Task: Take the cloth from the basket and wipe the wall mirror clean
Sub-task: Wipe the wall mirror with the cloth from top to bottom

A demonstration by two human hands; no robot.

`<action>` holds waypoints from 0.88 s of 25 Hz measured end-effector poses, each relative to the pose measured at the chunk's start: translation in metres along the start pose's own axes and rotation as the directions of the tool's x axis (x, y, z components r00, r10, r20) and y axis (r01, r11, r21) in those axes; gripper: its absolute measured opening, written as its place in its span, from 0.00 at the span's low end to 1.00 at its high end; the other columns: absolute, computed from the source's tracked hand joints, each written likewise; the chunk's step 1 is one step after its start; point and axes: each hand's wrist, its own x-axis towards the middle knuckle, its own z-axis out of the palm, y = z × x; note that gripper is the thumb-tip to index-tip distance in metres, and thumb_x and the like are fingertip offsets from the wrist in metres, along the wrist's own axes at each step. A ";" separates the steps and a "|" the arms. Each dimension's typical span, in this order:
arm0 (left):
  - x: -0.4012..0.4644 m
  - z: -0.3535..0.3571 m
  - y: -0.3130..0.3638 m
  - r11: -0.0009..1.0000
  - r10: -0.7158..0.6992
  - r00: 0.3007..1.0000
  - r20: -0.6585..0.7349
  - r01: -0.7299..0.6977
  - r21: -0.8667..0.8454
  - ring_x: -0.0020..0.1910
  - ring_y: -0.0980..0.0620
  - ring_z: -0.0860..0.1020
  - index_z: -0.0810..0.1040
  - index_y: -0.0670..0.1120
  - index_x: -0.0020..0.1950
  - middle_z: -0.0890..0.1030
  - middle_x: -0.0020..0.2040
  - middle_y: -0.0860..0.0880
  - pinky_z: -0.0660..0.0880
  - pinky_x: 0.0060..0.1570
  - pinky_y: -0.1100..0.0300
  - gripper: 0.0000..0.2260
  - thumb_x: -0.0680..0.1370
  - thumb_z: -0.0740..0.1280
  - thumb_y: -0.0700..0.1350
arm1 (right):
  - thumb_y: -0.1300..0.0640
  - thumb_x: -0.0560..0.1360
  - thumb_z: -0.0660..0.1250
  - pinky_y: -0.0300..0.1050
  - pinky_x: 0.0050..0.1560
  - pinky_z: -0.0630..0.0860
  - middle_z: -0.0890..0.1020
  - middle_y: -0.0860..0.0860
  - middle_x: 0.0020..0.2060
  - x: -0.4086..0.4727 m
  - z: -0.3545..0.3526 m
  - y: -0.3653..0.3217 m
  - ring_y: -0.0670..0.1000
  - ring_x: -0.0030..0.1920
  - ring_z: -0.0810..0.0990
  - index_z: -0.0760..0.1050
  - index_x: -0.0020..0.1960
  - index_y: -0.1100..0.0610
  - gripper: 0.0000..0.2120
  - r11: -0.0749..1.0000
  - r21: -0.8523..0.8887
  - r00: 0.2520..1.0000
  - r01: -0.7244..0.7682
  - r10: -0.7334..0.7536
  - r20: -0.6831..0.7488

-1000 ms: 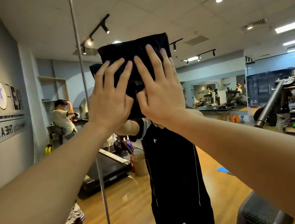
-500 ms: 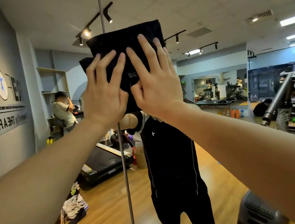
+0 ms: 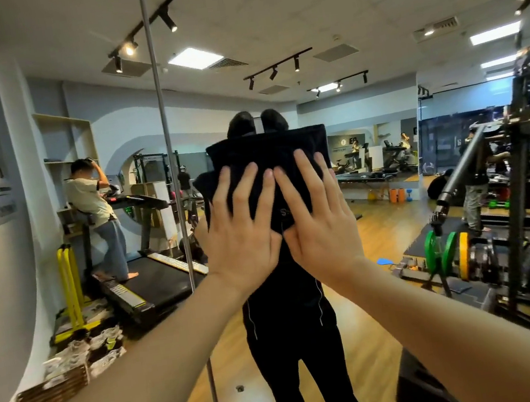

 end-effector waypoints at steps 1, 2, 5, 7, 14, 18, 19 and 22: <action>0.008 0.004 0.017 1.000 0.013 1.000 0.003 -0.013 0.026 0.79 0.33 0.59 0.62 0.45 0.81 0.60 0.79 0.41 0.73 0.67 0.35 0.33 0.76 0.60 0.49 | 0.51 0.87 0.50 0.69 0.78 0.62 0.59 0.63 0.82 -0.004 -0.008 0.014 0.67 0.82 0.55 0.62 0.82 0.59 0.26 1.000 -0.005 1.000 -0.016 0.016 0.010; 0.020 0.007 0.031 0.999 0.034 0.999 0.000 -0.034 0.039 0.78 0.33 0.60 0.63 0.45 0.81 0.62 0.79 0.41 0.74 0.67 0.35 0.32 0.76 0.59 0.50 | 0.49 0.87 0.47 0.69 0.78 0.63 0.58 0.64 0.81 -0.005 -0.016 0.029 0.68 0.82 0.55 0.62 0.82 0.60 0.27 0.999 -0.019 1.000 -0.028 0.029 0.012; 0.073 0.011 0.060 0.996 0.087 0.996 -0.015 -0.087 0.008 0.78 0.33 0.59 0.62 0.44 0.81 0.63 0.78 0.40 0.72 0.69 0.34 0.30 0.78 0.56 0.51 | 0.53 0.85 0.52 0.71 0.76 0.65 0.57 0.65 0.81 0.019 -0.035 0.068 0.69 0.82 0.55 0.60 0.82 0.60 0.27 0.995 -0.048 0.996 -0.090 0.090 -0.008; 0.111 0.007 0.058 0.996 0.087 0.996 -0.033 -0.086 0.023 0.78 0.34 0.61 0.63 0.44 0.80 0.66 0.78 0.40 0.69 0.72 0.34 0.28 0.80 0.56 0.49 | 0.53 0.84 0.53 0.73 0.76 0.63 0.57 0.66 0.81 0.054 -0.042 0.077 0.71 0.81 0.56 0.60 0.82 0.61 0.27 0.989 -0.043 0.990 -0.138 0.137 -0.032; 0.155 -0.049 -0.053 0.997 -0.073 0.996 -0.047 0.074 0.021 0.79 0.35 0.59 0.61 0.45 0.82 0.63 0.80 0.42 0.66 0.74 0.34 0.30 0.81 0.65 0.46 | 0.53 0.82 0.59 0.69 0.82 0.50 0.54 0.62 0.83 0.173 -0.019 -0.004 0.70 0.82 0.51 0.56 0.84 0.57 0.31 0.993 -0.039 0.994 -0.108 0.108 -0.015; 0.082 -0.065 -0.102 0.995 -0.065 0.998 -0.004 0.065 0.080 0.78 0.33 0.58 0.59 0.43 0.83 0.61 0.80 0.39 0.65 0.75 0.37 0.33 0.78 0.63 0.43 | 0.53 0.82 0.59 0.65 0.83 0.45 0.52 0.60 0.84 0.136 0.012 -0.065 0.68 0.83 0.48 0.55 0.84 0.55 0.32 0.999 0.006 0.999 -0.033 0.032 0.012; 0.060 -0.063 -0.104 0.993 -0.060 0.998 0.011 0.059 0.100 0.78 0.33 0.58 0.59 0.42 0.82 0.61 0.80 0.38 0.65 0.76 0.37 0.32 0.78 0.61 0.43 | 0.52 0.81 0.56 0.65 0.83 0.45 0.53 0.60 0.84 0.118 0.018 -0.072 0.68 0.83 0.49 0.56 0.84 0.55 0.32 1.000 0.014 1.000 -0.004 0.004 0.016; 0.008 -0.054 -0.082 0.989 -0.042 0.998 0.036 0.036 0.145 0.78 0.33 0.56 0.60 0.38 0.81 0.61 0.78 0.35 0.64 0.76 0.35 0.31 0.78 0.56 0.46 | 0.53 0.82 0.54 0.65 0.83 0.49 0.57 0.61 0.83 0.063 0.026 -0.074 0.68 0.82 0.52 0.59 0.83 0.56 0.30 0.998 0.038 0.999 0.045 -0.046 0.019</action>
